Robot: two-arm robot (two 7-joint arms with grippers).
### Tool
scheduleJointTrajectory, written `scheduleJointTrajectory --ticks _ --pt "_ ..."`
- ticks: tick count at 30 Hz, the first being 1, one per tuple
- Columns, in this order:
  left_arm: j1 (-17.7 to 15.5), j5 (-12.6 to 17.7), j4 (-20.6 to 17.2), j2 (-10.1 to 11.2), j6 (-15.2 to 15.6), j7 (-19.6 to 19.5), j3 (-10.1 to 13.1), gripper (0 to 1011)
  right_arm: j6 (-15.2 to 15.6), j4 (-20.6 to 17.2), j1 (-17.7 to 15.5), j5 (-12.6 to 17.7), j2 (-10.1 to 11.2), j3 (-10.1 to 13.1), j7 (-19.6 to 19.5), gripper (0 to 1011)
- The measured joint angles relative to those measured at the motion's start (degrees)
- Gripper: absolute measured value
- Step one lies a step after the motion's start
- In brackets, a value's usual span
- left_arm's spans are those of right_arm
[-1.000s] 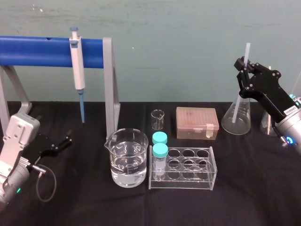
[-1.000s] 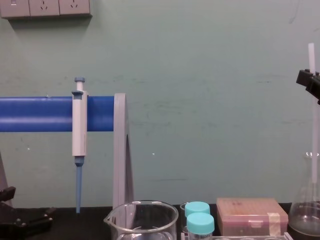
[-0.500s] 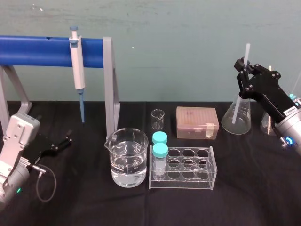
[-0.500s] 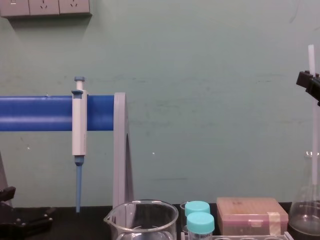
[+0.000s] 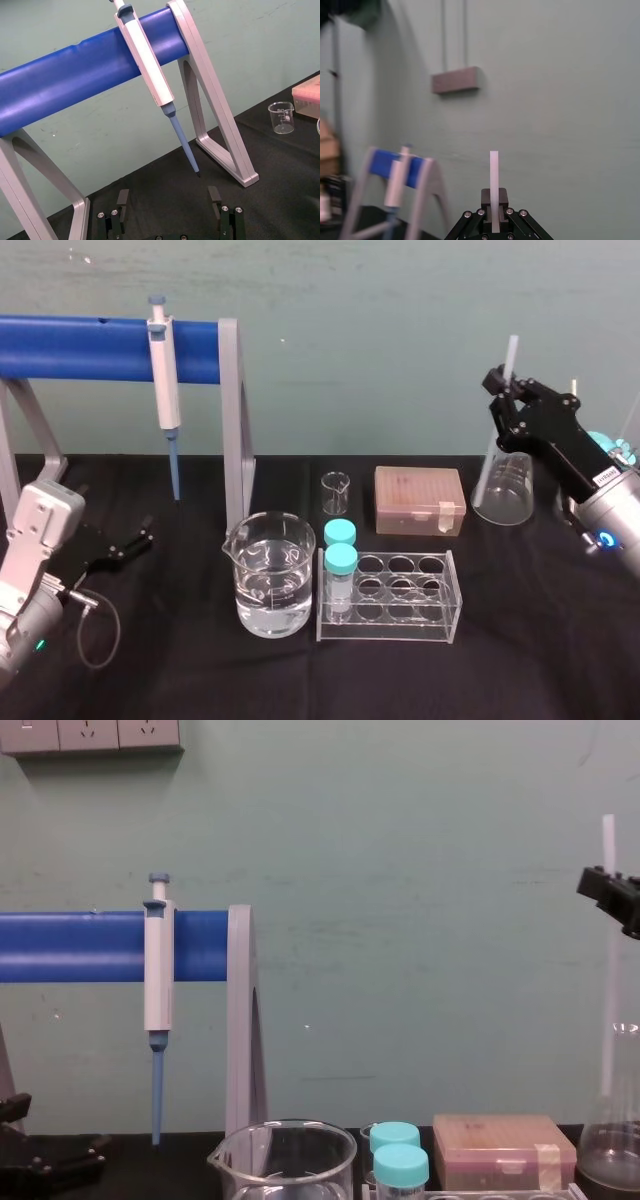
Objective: Pick up the stirring rod with one hand, then place it down.
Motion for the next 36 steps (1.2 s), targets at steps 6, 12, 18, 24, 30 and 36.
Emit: scheduleJointTrajectory --ticks 6,12,18,24,30,36 --pt "0.00 0.00 0.00 0.00 0.00 0.00 0.00 1000 0.95 1.36 1.56 6.63 0.07 -1.69 7.23 72" --pt "0.00 0.00 0.00 0.00 0.00 0.00 0.00 1000 1.07 2.92 2.63 7.44 0.07 -4.39 9.93 72" --pt "0.00 0.00 0.00 0.00 0.00 0.00 0.00 1000 0.59 5.20 3.26 6.48 0.45 -7.82 11.50 72" --pt "0.00 0.00 0.00 0.00 0.00 0.00 0.00 1000 0.03 7.37 3.81 6.06 0.38 -9.47 11.44 72" --pt "0.00 0.00 0.00 0.00 0.00 0.00 0.00 1000 -0.84 9.59 4.71 6.31 -0.05 -10.75 11.43 72" --pt "0.00 0.00 0.00 0.00 0.00 0.00 0.00 1000 -2.84 12.20 5.79 6.33 -0.85 -11.65 11.38 72"
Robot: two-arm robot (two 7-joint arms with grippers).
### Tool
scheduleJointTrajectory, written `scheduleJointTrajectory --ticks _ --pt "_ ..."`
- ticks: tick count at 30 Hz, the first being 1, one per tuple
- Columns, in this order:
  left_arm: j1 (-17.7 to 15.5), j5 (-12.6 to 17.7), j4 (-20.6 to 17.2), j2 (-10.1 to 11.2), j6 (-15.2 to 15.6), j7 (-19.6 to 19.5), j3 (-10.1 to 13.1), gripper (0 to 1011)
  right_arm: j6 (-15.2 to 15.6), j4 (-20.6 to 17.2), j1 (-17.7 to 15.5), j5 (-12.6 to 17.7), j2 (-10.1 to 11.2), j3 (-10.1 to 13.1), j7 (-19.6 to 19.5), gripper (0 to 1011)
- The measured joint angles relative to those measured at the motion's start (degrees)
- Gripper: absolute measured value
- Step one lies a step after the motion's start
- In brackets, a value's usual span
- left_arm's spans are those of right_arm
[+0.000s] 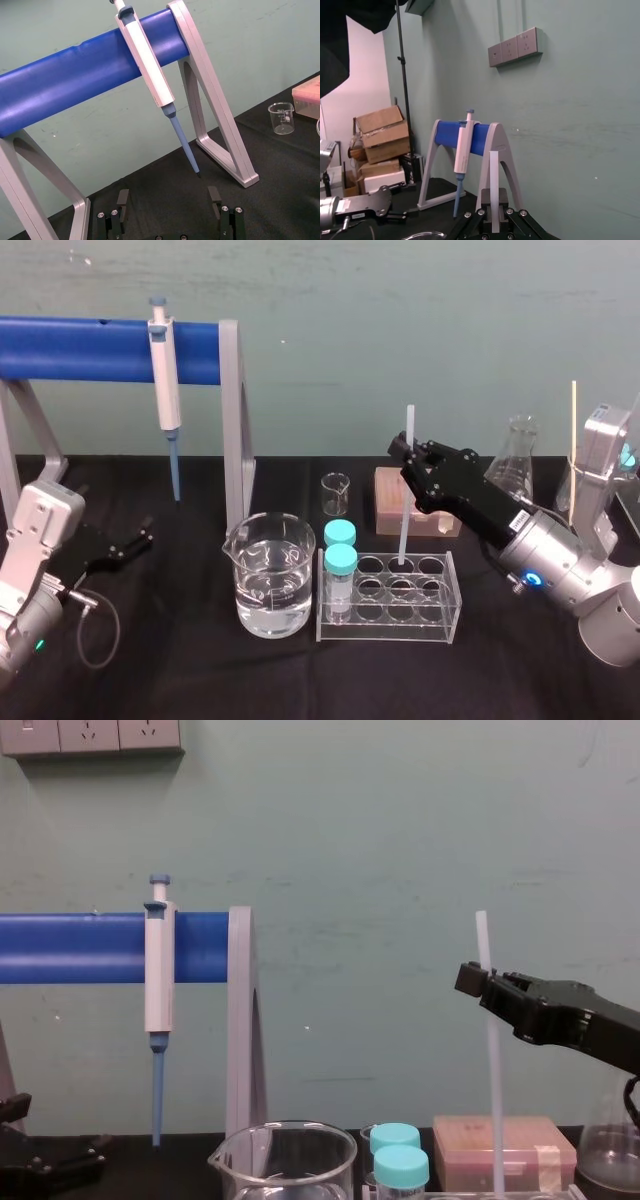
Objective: Pick up the stirring rod with one hand, then place it down.
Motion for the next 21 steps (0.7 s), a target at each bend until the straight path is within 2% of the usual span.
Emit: scheduleJointTrajectory --ticks 6,21 --pt "0.00 0.00 0.00 0.00 0.00 0.00 0.00 1000 -1.54 2.08 0.79 -0.56 -0.63 -0.49 0.01 72" --pt "0.00 0.00 0.00 0.00 0.00 0.00 0.00 1000 -2.99 6.10 1.37 -1.51 -1.84 -1.13 0.20 72"
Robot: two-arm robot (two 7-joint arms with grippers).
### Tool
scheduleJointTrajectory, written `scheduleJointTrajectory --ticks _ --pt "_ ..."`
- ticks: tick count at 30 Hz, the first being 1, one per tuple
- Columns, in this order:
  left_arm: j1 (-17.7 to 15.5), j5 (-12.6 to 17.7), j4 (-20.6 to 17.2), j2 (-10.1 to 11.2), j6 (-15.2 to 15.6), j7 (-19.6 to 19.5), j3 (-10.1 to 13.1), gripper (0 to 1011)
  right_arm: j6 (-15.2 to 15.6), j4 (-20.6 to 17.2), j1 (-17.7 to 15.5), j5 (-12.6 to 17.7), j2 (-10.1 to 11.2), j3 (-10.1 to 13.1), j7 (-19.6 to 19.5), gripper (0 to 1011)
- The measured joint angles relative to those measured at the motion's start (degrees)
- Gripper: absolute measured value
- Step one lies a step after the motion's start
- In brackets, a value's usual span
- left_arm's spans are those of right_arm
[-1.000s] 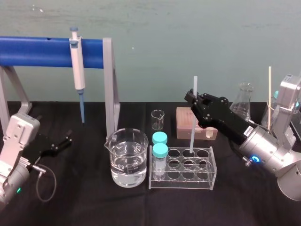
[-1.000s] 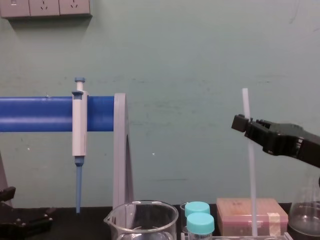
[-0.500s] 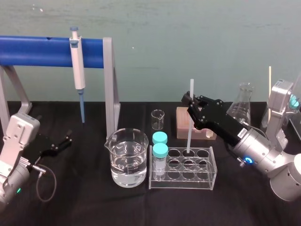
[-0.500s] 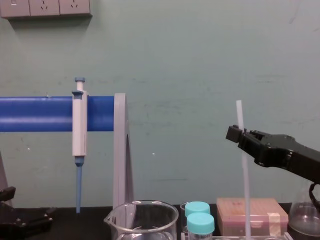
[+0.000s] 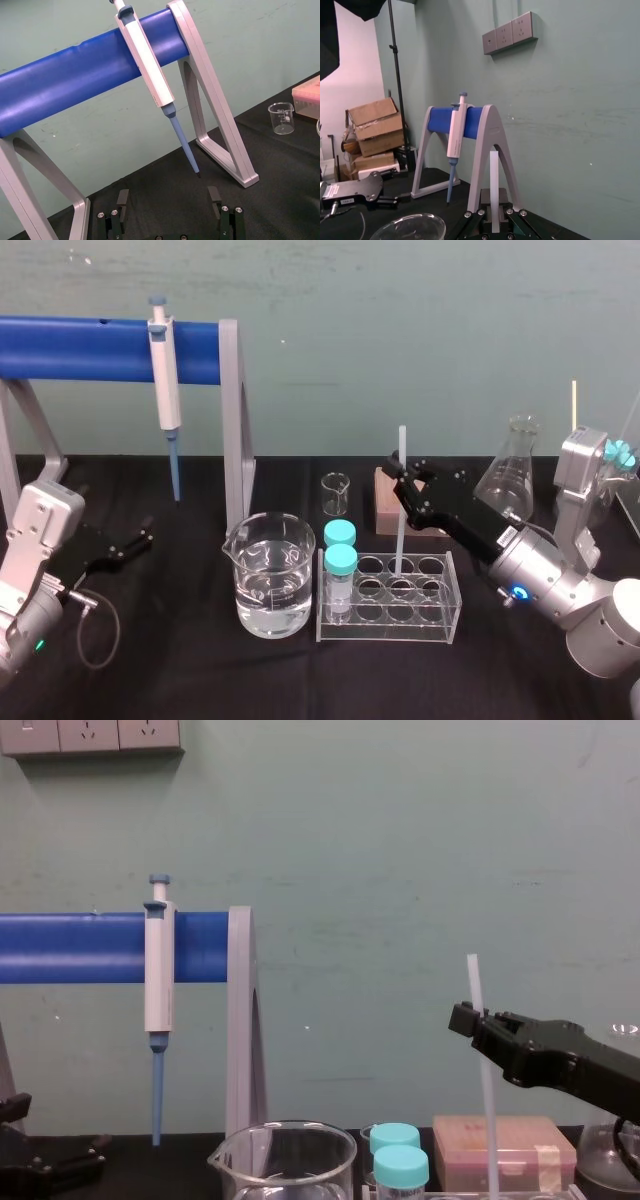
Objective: Pick up the stirring rod with one hand, then place it down.
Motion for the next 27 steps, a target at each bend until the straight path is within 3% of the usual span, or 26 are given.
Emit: scheduleJointTrajectory --ticks 27 --pt "0.00 0.00 0.00 0.00 0.00 0.00 0.00 1000 -1.69 3.58 -0.63 -2.42 -0.91 -0.51 0.64 72"
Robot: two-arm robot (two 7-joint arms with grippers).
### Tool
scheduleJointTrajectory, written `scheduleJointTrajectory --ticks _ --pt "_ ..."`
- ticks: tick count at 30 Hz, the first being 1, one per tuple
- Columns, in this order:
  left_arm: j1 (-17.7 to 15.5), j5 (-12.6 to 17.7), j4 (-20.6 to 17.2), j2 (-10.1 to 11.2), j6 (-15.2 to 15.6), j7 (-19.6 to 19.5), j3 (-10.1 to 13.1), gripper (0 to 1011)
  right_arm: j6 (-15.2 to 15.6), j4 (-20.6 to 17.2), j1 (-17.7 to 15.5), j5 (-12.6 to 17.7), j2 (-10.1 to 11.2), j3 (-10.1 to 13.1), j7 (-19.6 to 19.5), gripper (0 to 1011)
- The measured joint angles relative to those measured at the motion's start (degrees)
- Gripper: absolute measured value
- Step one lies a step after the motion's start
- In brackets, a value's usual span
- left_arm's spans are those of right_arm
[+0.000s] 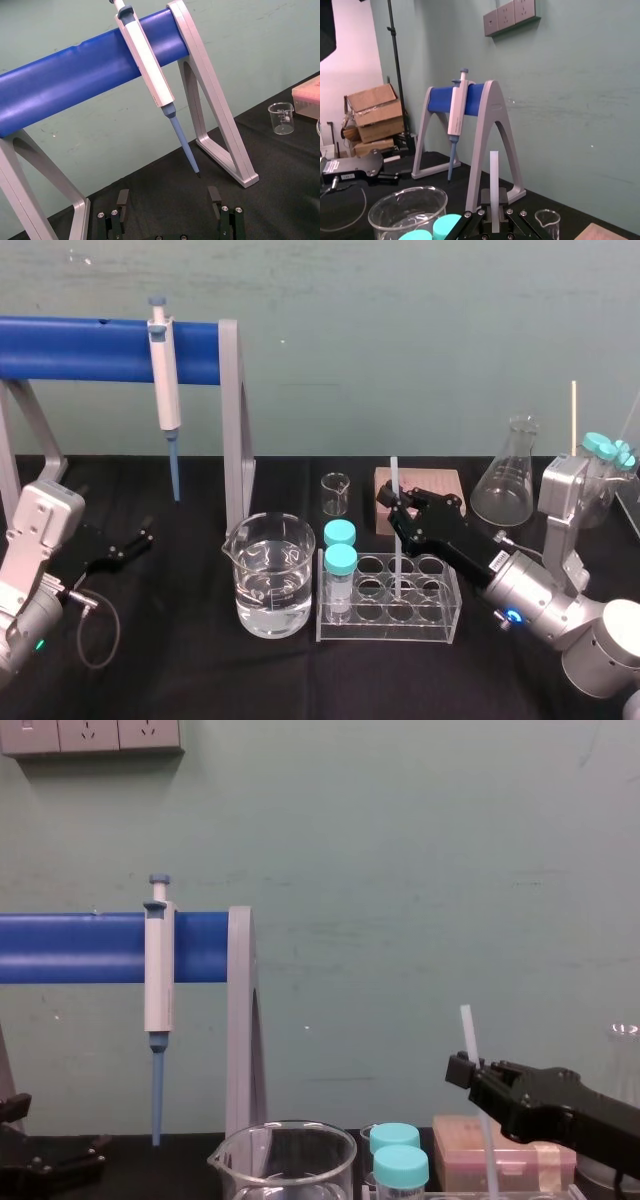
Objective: Pick up the stirring rod with one hand, then place it down.
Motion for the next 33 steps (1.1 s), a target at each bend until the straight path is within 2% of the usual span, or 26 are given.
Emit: scheduleJointTrajectory --ticks 9,21,25,26,28,29,32,33 --pt "0.00 0.00 0.00 0.00 0.00 0.00 0.00 1000 -0.35 0.61 -0.01 -1.41 -0.37 0.08 -1.44 73" --pt "0.00 0.00 0.00 0.00 0.00 0.00 0.00 1000 -0.32 0.58 -0.02 -1.17 -0.35 0.09 -1.27 72" --pt "0.00 0.00 0.00 0.00 0.00 0.00 0.00 1000 -0.28 0.56 -0.02 -1.10 -0.34 0.09 -1.22 125" --pt "0.00 0.00 0.00 0.00 0.00 0.00 0.00 1000 -0.26 0.55 -0.02 -1.07 -0.33 0.09 -1.21 174" --pt "0.00 0.00 0.00 0.00 0.00 0.00 0.00 1000 -0.25 0.55 -0.02 -1.06 -0.33 0.09 -1.19 211" --pt "0.00 0.00 0.00 0.00 0.00 0.00 0.00 1000 -0.24 0.54 -0.02 -1.05 -0.32 0.09 -1.19 268" --pt "0.00 0.00 0.00 0.00 0.00 0.00 0.00 1000 -0.22 0.53 -0.02 -1.02 -0.31 0.09 -1.16 325" --pt "0.00 0.00 0.00 0.00 0.00 0.00 0.00 1000 -0.21 0.52 -0.02 -1.01 -0.30 0.09 -1.15 384"
